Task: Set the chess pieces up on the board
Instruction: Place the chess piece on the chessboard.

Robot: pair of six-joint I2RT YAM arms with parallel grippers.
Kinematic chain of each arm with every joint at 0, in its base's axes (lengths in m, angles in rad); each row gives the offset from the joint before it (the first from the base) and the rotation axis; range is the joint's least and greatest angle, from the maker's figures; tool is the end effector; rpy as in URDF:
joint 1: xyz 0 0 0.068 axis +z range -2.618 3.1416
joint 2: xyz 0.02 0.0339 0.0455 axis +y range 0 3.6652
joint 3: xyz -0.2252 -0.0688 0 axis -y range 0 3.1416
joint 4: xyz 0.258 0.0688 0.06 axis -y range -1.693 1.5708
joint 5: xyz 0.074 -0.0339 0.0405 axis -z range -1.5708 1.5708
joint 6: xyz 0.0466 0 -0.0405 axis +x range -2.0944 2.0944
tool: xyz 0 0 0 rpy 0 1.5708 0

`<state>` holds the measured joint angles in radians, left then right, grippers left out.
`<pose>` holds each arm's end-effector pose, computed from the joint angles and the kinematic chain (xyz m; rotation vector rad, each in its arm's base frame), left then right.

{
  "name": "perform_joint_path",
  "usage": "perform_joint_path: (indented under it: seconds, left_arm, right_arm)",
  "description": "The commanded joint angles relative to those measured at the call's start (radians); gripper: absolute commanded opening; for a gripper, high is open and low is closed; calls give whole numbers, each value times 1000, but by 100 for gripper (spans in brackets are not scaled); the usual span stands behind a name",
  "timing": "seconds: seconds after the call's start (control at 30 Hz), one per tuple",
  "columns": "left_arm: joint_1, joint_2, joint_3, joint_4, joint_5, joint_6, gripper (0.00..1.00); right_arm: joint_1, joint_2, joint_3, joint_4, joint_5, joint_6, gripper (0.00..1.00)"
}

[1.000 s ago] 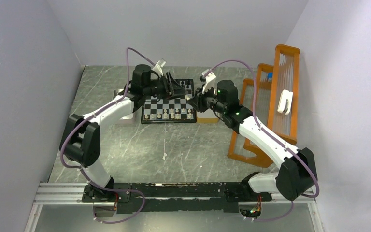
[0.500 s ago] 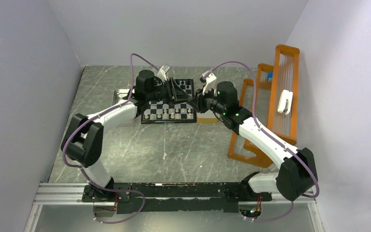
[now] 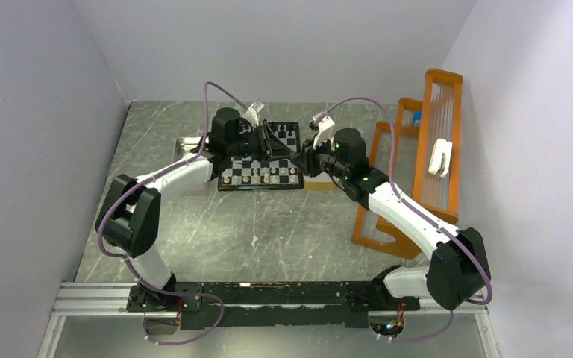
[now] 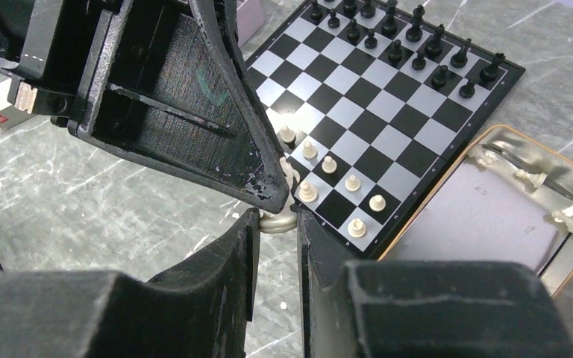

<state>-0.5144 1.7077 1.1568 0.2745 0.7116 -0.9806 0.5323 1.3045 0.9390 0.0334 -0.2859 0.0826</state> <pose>0.3395 -0.2268 0.2228 0.0872 2.1402 -1.6215 0.2823 0.1815 0.2559 -0.6261 1.8454 0.6842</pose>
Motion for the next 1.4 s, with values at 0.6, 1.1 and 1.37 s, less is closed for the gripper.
perform_joint_path:
  seconds: [0.6, 1.1, 1.37]
  left_arm:
    - [-128, -101, 149, -478, -492, 546, 6]
    - [-301, -234, -27, -319, -909, 617, 6]
    - [-418, -228, -72, -295, -1131, 630, 6]
  right_arm:
    - [3, -261, -99, -27, -72, 143, 99]
    - [3, -363, -39, -250, 309, 196, 100]
    - [3, -369, -83, -246, 441, 294, 100]
